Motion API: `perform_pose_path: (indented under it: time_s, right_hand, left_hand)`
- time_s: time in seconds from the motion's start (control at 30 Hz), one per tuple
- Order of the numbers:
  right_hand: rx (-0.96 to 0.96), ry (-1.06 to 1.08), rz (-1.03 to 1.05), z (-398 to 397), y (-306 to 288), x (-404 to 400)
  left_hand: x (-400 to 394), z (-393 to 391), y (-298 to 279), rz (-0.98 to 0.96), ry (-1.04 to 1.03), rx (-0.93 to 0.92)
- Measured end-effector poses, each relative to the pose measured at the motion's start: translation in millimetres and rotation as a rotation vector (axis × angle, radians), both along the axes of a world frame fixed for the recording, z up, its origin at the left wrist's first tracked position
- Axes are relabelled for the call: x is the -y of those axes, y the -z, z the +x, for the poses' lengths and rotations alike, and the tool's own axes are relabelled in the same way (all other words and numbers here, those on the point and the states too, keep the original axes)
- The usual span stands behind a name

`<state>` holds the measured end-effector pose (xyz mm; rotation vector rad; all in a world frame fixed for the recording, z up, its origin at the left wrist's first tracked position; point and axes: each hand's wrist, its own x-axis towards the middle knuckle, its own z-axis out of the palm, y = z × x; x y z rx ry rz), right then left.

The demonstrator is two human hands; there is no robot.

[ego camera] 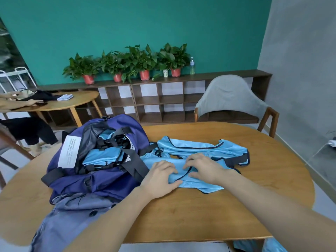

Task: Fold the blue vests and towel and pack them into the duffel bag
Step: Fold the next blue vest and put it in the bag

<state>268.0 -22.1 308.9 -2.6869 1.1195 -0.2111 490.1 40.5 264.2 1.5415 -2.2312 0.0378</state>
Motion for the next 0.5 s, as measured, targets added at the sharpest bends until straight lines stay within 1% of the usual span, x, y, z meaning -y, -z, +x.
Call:
perform_pose_path:
  time_s: [0.1, 0.17, 0.23, 0.27, 0.37, 0.5]
  right_hand:
    - [0.003, -0.017, -0.046, 12.3, 1.5, -1.6]
    - [0.075, 0.019, -0.025, 13.8, -5.7, -1.5]
    - [0.175, 0.087, 0.041, 8.9, -23.1, -0.3]
    - [0.221, 0.122, 0.07, 4.6, -34.6, 0.8]
    - [0.314, 0.187, 0.044, -14.2, -74.3, 7.0]
    - [0.355, 0.246, -0.037, -44.7, -119.3, 14.8]
  left_hand:
    - [1.3, -4.5, -9.6, -0.01, 0.036, -0.031]
    - [2.4, -6.6, -24.5, -0.038, -0.004, -0.156]
    - [5.6, -5.2, -45.0, -0.054, -0.075, -0.303]
    - [7.8, -4.2, -57.0, -0.07, -0.091, -0.342]
    - [16.8, -2.3, -99.1, -0.129, -0.086, -0.327]
    - [28.6, -2.0, -162.5, -0.234, -0.126, -0.332]
